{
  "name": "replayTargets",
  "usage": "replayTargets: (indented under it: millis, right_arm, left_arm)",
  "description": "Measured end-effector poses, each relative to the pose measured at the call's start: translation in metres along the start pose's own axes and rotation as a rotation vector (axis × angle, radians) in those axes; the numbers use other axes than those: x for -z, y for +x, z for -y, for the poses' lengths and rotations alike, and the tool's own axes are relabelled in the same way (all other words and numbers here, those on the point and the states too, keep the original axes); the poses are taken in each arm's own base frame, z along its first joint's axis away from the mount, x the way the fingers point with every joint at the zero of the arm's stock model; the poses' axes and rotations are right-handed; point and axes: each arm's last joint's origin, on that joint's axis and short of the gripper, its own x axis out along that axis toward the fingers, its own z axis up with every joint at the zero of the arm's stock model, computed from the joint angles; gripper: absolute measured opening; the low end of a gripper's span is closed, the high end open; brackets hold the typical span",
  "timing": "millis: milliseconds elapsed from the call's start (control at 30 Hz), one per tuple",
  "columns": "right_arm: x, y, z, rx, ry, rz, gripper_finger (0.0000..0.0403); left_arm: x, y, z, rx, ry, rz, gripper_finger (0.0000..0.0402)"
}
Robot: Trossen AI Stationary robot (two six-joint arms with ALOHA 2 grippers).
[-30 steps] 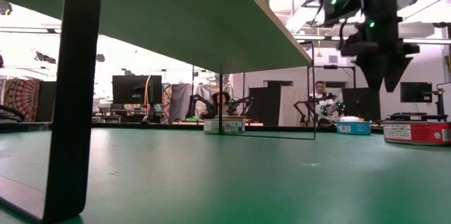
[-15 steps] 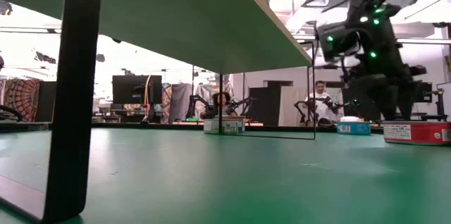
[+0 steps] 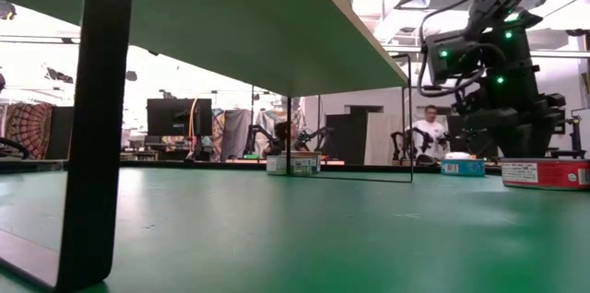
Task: Stack canned seafood by type on shelf
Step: Stack the blue tuna can on top of the green tuna can on the shelf
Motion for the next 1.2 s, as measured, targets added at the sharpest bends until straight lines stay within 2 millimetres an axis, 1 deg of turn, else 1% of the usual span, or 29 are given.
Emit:
replayTargets:
  millis: [133,300,433,633,767,867,1000,1200]
  right_arm:
    - [0.001,-0.006,-0.009,-0.027,-0.018,0.035,0.0286]
    - [0.002,-0.011,-0.026,-0.126,-0.046,0.077,0.0285]
    - [0.004,-0.013,-0.031,-0.141,-0.044,0.107,0.0285]
    - [0.004,-0.017,-0.032,-0.16,-0.057,0.13,0.0285]
    - [0.002,-0.031,-0.033,-0.184,-0.118,0.162,0.0285]
    - [0.0,-0.038,-0.027,-0.137,-0.103,0.185,0.0285]
    - [-0.003,-0.036,-0.022,-0.06,-0.094,0.201,0.0285]
    - [-0.005,-0.027,-0.03,-0.027,-0.144,0.18,0.0285]
  left_arm:
    - [0.0,0.0,0.0,-0.004,0.0,0.002,0.0281]
    - [-0.001,0.0,-0.001,-0.034,0.016,0.021,0.0281]
    - [-0.001,0.0,-0.002,-0.04,0.014,0.026,0.0281]
    - [-0.002,0.0,-0.001,-0.036,0.012,0.03,0.0281]
    - [-0.002,0.0,-0.001,-0.036,0.01,0.031,0.0281]
    - [-0.002,0.0,-0.001,-0.034,0.003,0.03,0.0281]
    - [-0.002,0.0,-0.001,-0.033,-0.002,0.029,0.0281]
    - [-0.002,0.0,-0.001,-0.029,-0.002,0.026,0.0281]
